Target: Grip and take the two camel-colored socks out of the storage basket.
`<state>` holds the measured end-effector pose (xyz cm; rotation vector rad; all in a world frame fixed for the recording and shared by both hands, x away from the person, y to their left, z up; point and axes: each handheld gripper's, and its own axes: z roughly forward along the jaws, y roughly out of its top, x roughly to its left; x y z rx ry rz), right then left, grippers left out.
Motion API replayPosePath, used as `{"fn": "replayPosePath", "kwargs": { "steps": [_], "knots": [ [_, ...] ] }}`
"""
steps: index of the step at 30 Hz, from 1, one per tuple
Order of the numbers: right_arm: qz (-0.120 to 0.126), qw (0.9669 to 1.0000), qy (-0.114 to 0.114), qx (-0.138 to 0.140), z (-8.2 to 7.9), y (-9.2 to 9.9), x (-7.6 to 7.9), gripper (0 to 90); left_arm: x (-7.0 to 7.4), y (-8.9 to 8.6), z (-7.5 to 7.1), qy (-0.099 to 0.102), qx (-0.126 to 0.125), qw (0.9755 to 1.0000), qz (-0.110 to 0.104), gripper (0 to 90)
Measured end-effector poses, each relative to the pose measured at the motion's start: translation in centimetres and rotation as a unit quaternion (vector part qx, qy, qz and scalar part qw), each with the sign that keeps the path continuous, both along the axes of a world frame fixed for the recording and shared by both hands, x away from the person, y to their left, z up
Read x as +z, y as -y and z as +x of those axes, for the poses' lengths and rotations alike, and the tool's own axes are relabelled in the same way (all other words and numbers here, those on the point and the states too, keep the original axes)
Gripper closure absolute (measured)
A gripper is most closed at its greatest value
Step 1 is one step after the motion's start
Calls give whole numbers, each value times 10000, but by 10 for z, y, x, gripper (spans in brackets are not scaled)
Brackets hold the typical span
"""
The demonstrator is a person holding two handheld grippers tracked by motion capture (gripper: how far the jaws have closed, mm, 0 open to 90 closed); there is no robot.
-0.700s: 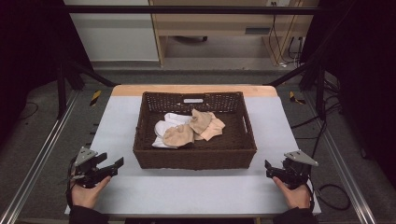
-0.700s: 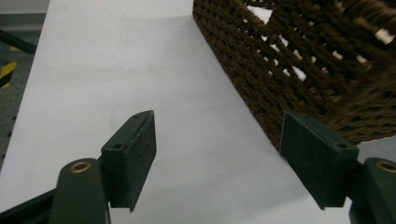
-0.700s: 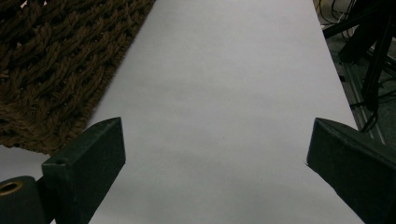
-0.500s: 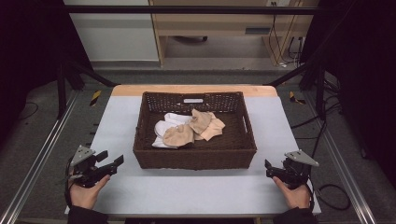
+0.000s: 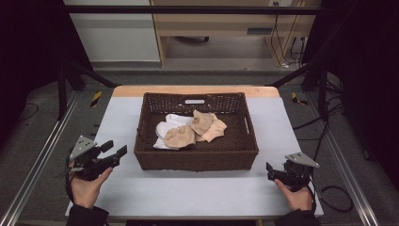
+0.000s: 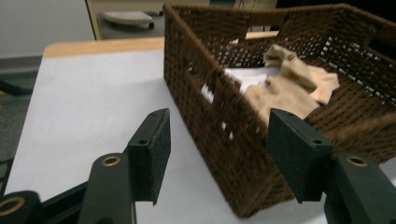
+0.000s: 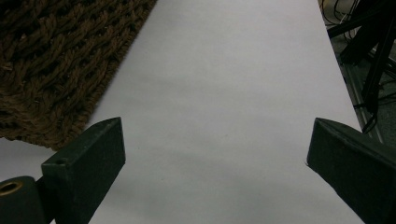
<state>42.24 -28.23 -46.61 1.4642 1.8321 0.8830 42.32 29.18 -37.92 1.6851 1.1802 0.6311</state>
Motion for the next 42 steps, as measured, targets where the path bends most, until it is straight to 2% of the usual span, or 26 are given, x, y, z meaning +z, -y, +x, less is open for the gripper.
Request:
{"fn": "replayPosePath", "kwargs": {
  "steps": [8, 11, 14, 16, 20, 25, 27, 37, 42],
  "knots": [
    [-43, 10000, 20, -10, -1, 0, 1, 46, 31, 20, 12, 246, -143, 9996, 28, 425],
    [-78, 10000, 48, 3, -1, -1, 2, 47, 41, 31, 21, 270, -218, 9994, -50, 446],
    [-60, 10000, 58, -12, -1, 0, 2, 47, 47, 43, 30, 287, -296, 9991, -2, 452],
    [-44, 10000, 53, -25, 0, 0, 3, 47, 49, 48, 33, 280, -318, 9991, 20, 452],
    [-37, 9999, 95, -63, 0, 1, 4, 48, 54, 69, 47, 276, -396, 9988, 111, 458],
    [-45, 9998, 149, -98, -1, 3, 5, 49, 58, 86, 60, 255, -420, 9984, 290, 465],
    [-26, 9998, 155, -106, -1, 3, 6, 49, 63, 98, 69, 229, -466, 9979, 391, 465],
    [8, 9998, 138, -123, 1, 4, 5, 49, 70, 133, 96, 314, -646, 9963, 463, 449],
    [13, 9998, 131, -118, 1, 5, 5, 49, 66, 145, 111, 218, -628, 9965, 506, 445]
  ]
}}
